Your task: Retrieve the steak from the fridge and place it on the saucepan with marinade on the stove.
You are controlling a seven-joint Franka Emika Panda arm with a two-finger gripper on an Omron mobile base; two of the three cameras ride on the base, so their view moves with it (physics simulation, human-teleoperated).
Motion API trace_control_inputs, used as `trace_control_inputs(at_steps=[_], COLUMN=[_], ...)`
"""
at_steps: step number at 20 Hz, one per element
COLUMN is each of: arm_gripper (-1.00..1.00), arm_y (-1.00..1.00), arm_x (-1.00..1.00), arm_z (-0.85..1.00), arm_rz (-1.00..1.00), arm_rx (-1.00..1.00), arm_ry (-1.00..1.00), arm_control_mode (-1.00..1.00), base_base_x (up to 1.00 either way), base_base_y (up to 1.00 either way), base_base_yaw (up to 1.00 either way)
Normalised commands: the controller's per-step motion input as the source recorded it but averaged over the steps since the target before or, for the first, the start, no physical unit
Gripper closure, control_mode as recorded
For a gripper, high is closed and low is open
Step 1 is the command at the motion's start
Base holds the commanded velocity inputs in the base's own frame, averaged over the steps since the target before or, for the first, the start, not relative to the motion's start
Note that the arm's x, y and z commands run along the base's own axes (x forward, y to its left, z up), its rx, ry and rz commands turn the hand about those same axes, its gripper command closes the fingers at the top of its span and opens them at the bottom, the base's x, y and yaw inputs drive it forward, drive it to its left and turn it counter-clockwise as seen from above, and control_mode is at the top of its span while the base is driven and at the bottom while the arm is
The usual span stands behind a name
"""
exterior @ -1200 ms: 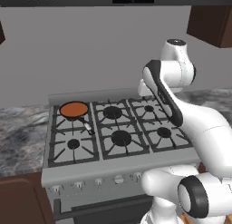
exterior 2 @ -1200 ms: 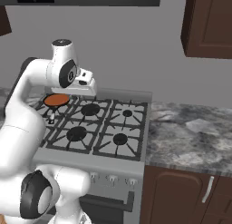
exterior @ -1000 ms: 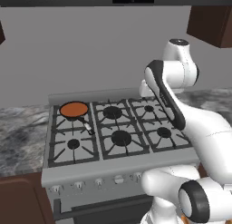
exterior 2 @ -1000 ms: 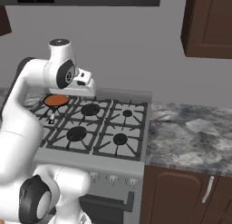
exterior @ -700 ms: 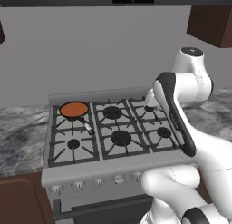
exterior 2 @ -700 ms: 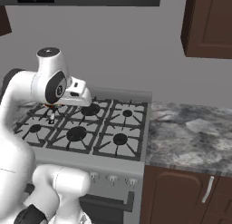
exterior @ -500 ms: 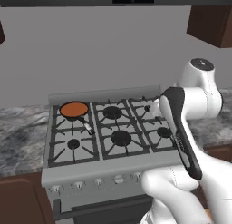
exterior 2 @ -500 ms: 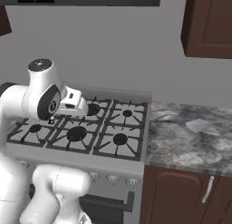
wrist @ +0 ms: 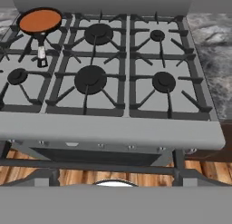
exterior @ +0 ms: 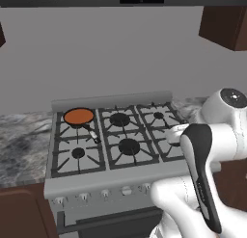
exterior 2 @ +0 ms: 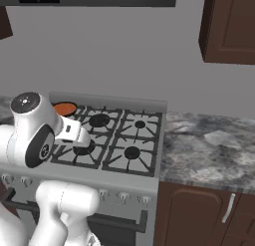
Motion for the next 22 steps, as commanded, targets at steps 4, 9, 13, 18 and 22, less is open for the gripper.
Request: trace_control_inputs(at_steps=[4,9,13,18,22], arm_gripper=[-1.0,-1.0,-1.0,-1.0,-1.0], arm_y=[0.0,0.0,0.0,0.0,0.0], arm_x=[0.0,0.0,0.0,0.0,0.0], arm_z=[0.0,0.0,0.0,0.0,0.0], arm_rz=[0.0,0.0,0.0,0.0,0.0], arm_rx=[0.0,0.0,0.0,0.0,0.0], arm_ry=[0.0,0.0,0.0,0.0,0.0], arm_control_mode=[1.0,1.0,1.0,1.0,1.0], base_base_x=[-0.34,-0.76,-0.93,-0.61,-0.2], base_base_y=[0.0,0.0,-0.08,-0.15,-0.12], base_base_yaw=[0.0,0.0,-0.03,-0.12,-0.46])
